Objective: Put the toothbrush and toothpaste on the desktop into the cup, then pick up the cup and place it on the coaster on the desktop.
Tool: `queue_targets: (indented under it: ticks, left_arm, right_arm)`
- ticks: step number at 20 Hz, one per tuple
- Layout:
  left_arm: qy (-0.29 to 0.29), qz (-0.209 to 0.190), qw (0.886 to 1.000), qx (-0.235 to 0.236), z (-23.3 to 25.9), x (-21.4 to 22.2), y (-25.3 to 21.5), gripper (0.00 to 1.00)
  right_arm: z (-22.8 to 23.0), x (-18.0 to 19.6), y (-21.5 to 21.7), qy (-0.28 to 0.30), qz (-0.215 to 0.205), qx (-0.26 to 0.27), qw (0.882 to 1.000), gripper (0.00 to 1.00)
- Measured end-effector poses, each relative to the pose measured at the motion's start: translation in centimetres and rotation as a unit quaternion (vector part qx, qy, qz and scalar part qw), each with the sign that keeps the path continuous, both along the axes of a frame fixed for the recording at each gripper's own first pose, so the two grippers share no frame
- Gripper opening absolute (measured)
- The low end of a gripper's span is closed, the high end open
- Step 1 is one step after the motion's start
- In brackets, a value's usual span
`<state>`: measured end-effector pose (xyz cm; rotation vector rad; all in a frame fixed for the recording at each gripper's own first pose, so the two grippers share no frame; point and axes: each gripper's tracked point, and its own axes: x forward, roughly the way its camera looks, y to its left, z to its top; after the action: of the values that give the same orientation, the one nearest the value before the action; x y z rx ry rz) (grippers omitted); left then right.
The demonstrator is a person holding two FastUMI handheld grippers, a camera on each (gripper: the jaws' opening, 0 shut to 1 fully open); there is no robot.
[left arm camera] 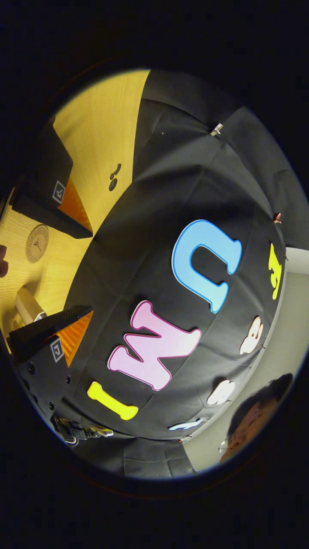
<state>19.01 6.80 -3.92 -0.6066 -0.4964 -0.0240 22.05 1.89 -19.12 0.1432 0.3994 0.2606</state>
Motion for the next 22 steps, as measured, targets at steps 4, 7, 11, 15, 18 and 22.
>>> queue_targets:
  ticks: [4,7,11,15,18,22]
  left_arm:
    - [0.007,0.006,1.0,0.012,-0.5,-0.2,0.2,0.96]
    - [0.012,0.008,1.0,0.015,-1.1,-0.3,0.4,0.96]
    - [0.018,0.012,1.0,0.012,-2.0,-0.4,0.7,0.96]
    - [0.025,0.018,0.999,0.011,-2.8,-0.7,1.3,0.96]
    - [0.032,0.021,0.999,0.009,-3.5,-0.9,1.9,0.96]
    - [0.039,0.025,0.999,0.005,-4.3,-1.1,2.8,0.96]
  right_arm:
    - [-2.6,-0.5,0.1,0.075,0.026,-0.037,0.996,0.55]
    - [-3.9,-0.1,0.5,0.113,0.038,-0.063,0.991,0.56]
    - [-5.5,1.2,1.2,0.149,0.06,-0.115,0.98,0.56]
    - [-7.8,2.0,2.1,0.192,0.083,-0.151,0.966,0.56]
    - [-8.7,2.9,2.7,0.209,0.09,-0.166,0.96,0.56]
    - [-10.4,3.6,2.4,0.252,0.087,-0.201,0.943,0.56]
